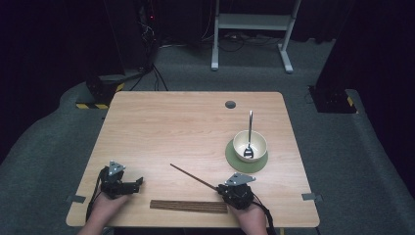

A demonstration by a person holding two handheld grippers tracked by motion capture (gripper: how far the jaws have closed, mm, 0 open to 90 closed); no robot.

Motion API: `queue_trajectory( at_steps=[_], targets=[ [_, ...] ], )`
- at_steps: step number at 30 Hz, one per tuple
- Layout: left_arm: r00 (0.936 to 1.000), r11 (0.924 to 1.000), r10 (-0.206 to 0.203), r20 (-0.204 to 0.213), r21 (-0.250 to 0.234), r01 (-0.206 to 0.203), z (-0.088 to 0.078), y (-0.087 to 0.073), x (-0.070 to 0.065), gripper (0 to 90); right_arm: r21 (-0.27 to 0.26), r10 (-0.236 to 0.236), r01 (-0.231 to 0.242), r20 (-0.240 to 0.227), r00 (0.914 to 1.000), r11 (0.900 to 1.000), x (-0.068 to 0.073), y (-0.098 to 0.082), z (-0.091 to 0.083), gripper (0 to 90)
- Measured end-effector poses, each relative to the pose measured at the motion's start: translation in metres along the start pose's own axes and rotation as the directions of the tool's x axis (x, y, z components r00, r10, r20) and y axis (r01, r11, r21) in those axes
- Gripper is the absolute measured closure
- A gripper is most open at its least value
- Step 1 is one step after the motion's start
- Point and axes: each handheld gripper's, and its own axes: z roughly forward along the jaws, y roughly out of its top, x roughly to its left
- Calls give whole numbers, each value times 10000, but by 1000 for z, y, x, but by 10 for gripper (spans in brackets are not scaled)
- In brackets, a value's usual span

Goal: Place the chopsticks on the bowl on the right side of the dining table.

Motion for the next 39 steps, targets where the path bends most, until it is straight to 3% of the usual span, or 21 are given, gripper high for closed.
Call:
queue_trajectory(
  at_steps=[2, 5, 8, 10, 15, 24, 29, 33, 34, 39],
  targets=[
    [10000, 10000, -25, 10, 5, 25, 0, 0, 0, 23, 7, -14, 14, 8, 10000, 10000, 0, 0, 0, 819],
    [10000, 10000, -19, 14, 2, 19, 0, 0, 0, 24, -110, -305, 306, 11, 9995, 9995, 4, 3, -2, 721],
    [10000, 10000, -31, 12, -10, 31, 0, 0, 0, 23, 76, -448, 448, 23, 9990, 9990, 5, 2, 0, 706],
    [10000, 10000, -16, 13, -1, 16, 0, 0, 0, 24, 286, -617, 613, 127, 9980, 9977, 6, 2, 2, 726],
    [10000, 10000, -15, 5, -10, 15, 0, 0, 0, 25, 220, -738, 734, 190, 9971, 9971, 3, 2, 4, 829],
    [10000, 10000, -30, -10, -20, 30, 0, 0, 0, 28, 162, -940, 935, 355, 9949, 9955, 1, 7, 10, 832],
    [10000, 10000, -18, -7, -9, 18, 0, 0, 0, 30, 112, -974, 969, 531, 9938, 9952, 1, 4, 7, 765],
    [10000, 10000, -27, -15, -18, 27, -1, 0, 0, 32, -35, -1037, 1040, 553, 9931, 9946, 1, 1, 6, 786],
    [10000, 10000, -26, -17, -18, 26, -1, 0, 0, 33, -67, -1155, 1160, 548, 9918, 9932, 2, 0, 6, 831],
    [10000, 10000, -38, -26, -25, 38, -1, 0, 0, 35, -6, -1215, 1217, 564, 9910, 9926, 3, 1, 5, 840]
  ],
)
